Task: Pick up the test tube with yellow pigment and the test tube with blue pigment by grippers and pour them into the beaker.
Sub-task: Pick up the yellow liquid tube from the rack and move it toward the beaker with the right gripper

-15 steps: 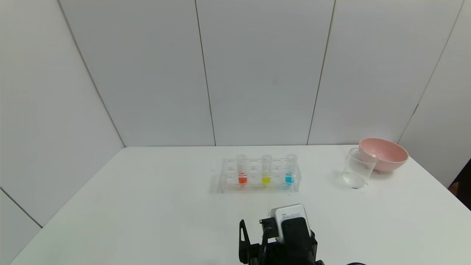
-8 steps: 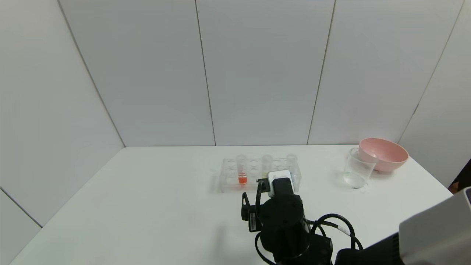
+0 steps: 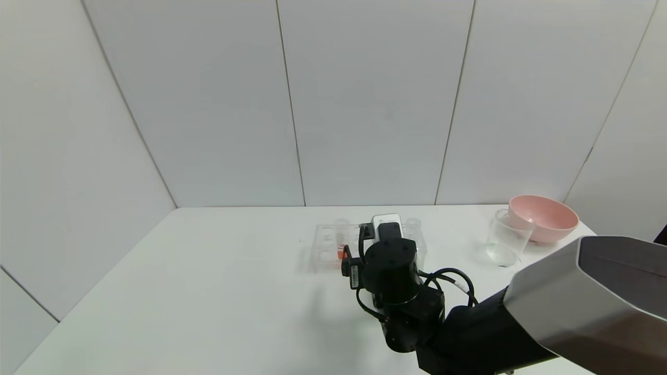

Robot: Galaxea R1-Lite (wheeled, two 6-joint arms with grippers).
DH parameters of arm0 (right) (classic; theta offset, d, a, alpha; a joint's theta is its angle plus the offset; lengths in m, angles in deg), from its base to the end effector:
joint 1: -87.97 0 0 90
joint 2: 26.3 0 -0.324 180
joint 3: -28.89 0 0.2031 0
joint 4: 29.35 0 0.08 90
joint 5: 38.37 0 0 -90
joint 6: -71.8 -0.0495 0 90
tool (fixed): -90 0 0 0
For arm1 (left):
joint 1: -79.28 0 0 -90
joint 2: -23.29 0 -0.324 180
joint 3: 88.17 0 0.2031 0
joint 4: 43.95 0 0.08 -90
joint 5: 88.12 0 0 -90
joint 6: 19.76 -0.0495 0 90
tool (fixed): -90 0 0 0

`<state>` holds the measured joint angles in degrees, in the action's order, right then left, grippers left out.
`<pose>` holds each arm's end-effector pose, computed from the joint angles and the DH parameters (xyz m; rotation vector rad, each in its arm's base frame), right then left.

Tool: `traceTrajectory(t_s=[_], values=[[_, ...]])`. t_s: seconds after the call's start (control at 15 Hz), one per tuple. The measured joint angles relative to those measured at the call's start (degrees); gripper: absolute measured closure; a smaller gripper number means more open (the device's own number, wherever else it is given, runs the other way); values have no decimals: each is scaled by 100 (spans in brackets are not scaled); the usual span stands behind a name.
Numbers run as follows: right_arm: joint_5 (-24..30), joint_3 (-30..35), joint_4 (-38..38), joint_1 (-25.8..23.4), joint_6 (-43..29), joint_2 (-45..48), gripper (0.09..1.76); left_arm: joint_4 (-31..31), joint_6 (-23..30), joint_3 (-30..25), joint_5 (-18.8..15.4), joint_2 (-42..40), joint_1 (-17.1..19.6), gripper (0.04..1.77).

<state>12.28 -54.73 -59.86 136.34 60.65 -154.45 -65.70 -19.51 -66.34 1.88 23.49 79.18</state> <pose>0.3288 0.3227 0.0837 0.0240 0.1908 0.1386 -0.0057 0.0000 0.0757 -0.0044 0.0021 -0.0017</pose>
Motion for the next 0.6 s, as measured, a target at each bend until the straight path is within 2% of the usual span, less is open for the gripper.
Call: traceTrajectory(t_s=[0.2,0.6], values=[[22,-483,2,-188,276,-339,14,0,0,0,-2,0,0,5],[55,-1053,6,-477,390,-788,14,0,-2,0,-2,0,0,5]])
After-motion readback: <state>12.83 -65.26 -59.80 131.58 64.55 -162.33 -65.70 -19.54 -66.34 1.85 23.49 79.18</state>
